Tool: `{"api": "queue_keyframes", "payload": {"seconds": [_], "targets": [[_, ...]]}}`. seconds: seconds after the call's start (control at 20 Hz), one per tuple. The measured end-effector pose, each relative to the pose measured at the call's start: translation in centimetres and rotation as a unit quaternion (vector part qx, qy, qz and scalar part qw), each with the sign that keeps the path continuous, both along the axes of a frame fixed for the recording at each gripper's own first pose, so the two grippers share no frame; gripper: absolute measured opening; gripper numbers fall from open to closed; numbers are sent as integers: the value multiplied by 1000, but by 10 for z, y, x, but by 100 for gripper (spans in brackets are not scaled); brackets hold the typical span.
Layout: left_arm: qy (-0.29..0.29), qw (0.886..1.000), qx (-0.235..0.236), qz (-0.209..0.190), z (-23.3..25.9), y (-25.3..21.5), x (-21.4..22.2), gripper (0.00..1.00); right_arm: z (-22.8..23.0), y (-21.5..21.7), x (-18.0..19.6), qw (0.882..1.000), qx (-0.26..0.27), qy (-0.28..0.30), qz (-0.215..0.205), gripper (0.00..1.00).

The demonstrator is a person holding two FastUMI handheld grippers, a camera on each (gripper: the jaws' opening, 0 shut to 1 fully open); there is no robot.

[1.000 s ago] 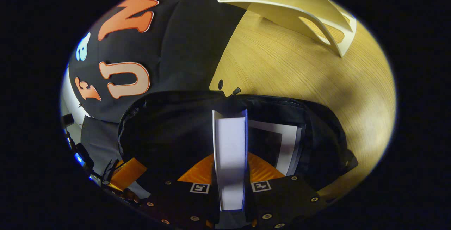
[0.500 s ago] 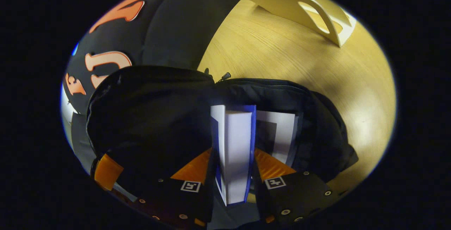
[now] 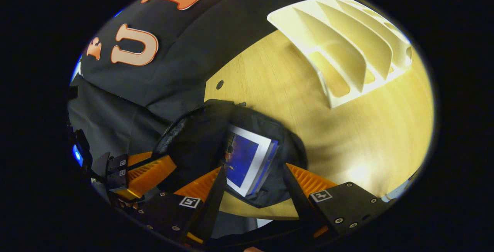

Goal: Open the schoolbag, grab two books from the bookshelf and put them into the schoolbag.

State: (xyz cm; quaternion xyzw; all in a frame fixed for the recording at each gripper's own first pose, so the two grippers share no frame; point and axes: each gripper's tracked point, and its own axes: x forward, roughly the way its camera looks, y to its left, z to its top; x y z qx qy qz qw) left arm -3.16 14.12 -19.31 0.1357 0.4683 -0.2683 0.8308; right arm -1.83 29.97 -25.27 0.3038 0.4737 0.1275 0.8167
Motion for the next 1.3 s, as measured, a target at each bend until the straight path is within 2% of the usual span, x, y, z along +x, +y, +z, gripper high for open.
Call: {"api": "queue_keyframes", "payload": {"seconds": [0.3,0.35,0.45,0.5,0.55,0.6,0.65,0.85,1.1,1.25,1.3], "targets": [[6,998,-5,58,-8,-42,-13,16,27,-90,11,994,-77,-71,3,92],[2,998,-8,67,-6,-50,-15,40,33,-101,13,993,-83,-82,4,92],[-3,996,-14,85,-4,-71,-20,53,44,-129,16,989,-105,-101,-1,93],[-8,996,-19,92,0,-81,-22,54,49,-144,19,986,-123,-116,-1,93],[-16,995,-21,100,3,-92,-25,59,58,-158,23,981,-139,-135,-3,93],[-26,993,-25,109,8,-103,-25,73,67,-171,27,976,-154,-156,-1,93],[-40,992,-27,118,14,-115,-23,92,76,-183,29,970,-167,-175,-1,93],[-109,979,-50,166,48,-158,-12,96,118,-220,44,946,-208,-248,-15,94],[-218,950,-67,214,95,-180,-7,98,161,-269,45,906,-256,-334,-41,93],[-274,931,-99,219,125,-183,-16,97,178,-269,42,901,-248,-353,-43,93],[-292,925,-108,217,135,-180,-18,97,184,-268,42,894,-247,-371,-45,93]]}}
